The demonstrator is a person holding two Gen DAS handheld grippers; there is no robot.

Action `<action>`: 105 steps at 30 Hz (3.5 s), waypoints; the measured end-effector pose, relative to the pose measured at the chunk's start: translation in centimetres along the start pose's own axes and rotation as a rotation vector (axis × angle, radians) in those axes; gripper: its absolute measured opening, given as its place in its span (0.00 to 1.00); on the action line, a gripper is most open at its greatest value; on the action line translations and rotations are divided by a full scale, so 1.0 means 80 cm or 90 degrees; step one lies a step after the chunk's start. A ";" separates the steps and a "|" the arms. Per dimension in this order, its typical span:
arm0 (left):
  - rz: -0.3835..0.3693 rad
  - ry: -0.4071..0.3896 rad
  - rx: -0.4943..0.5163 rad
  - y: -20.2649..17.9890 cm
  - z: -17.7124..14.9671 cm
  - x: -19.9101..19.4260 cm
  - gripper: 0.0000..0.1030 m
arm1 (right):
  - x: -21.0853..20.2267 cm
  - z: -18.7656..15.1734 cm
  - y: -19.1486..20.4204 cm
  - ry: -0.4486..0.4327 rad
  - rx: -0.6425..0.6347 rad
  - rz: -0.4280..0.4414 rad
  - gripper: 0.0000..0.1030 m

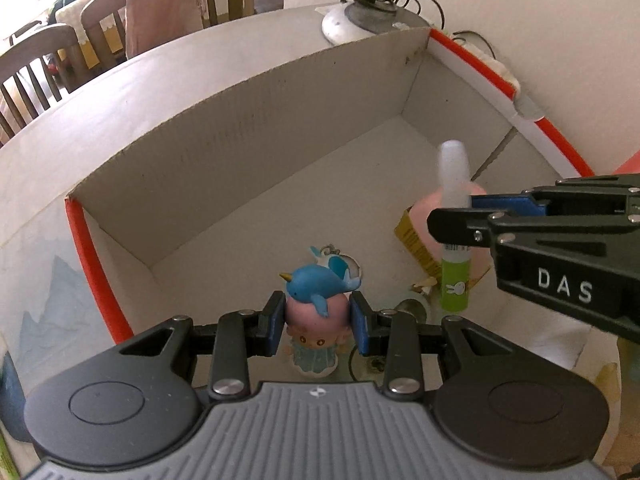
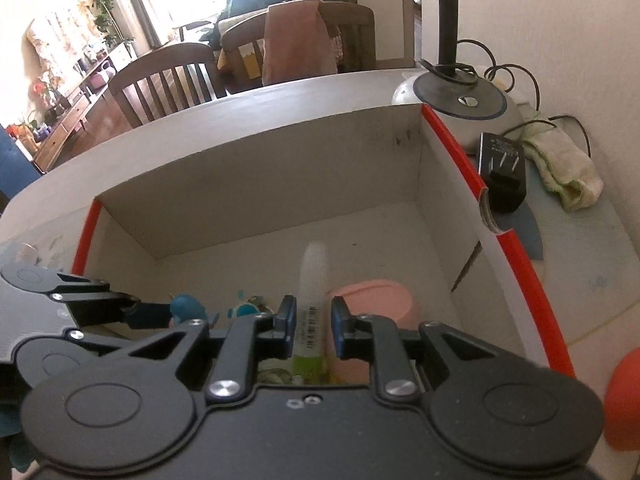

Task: Organize rigid objects
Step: 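Open both grippers to drop the glue stick and doll into the shoebox, then move both grippers back over the remaining items on the mat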

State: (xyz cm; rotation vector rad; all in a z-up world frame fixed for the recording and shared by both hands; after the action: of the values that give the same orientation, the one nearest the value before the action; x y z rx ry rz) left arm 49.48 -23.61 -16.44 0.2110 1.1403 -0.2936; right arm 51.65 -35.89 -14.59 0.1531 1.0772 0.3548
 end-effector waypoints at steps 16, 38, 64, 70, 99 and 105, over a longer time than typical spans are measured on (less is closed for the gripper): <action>0.001 -0.006 0.002 -0.005 -0.007 -0.016 0.39 | -0.025 -0.007 -0.002 -0.014 0.027 0.015 0.35; 0.003 -0.091 -0.005 -0.012 -0.052 -0.106 0.56 | -0.098 -0.037 0.028 -0.073 0.028 0.051 0.62; -0.001 -0.179 -0.038 0.049 -0.194 -0.230 0.64 | -0.161 -0.136 0.143 -0.122 0.000 0.115 0.82; 0.009 -0.190 -0.064 0.084 -0.236 -0.252 0.71 | -0.163 -0.169 0.189 -0.122 -0.045 0.135 0.85; 0.040 -0.188 -0.196 0.238 -0.416 -0.244 1.00 | -0.089 -0.250 0.346 -0.031 -0.219 0.128 0.88; 0.063 -0.172 -0.217 0.264 -0.431 -0.213 1.00 | -0.059 -0.250 0.372 -0.008 -0.281 0.130 0.87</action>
State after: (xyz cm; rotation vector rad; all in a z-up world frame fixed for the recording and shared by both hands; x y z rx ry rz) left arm 20.33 9.13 -14.48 -0.0726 0.8915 -0.0345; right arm 25.88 -10.81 -11.36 -0.1304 0.9484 0.7647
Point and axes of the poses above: each gripper's, at about its wrist camera, not at the fingertips, and x roughly the way its jaws point, y to its left, z to its top, the point moved 4 cm from there along x, roughly the way its jaws point, and after that the axes turned 14 degrees about x, right-handed, at the moved point
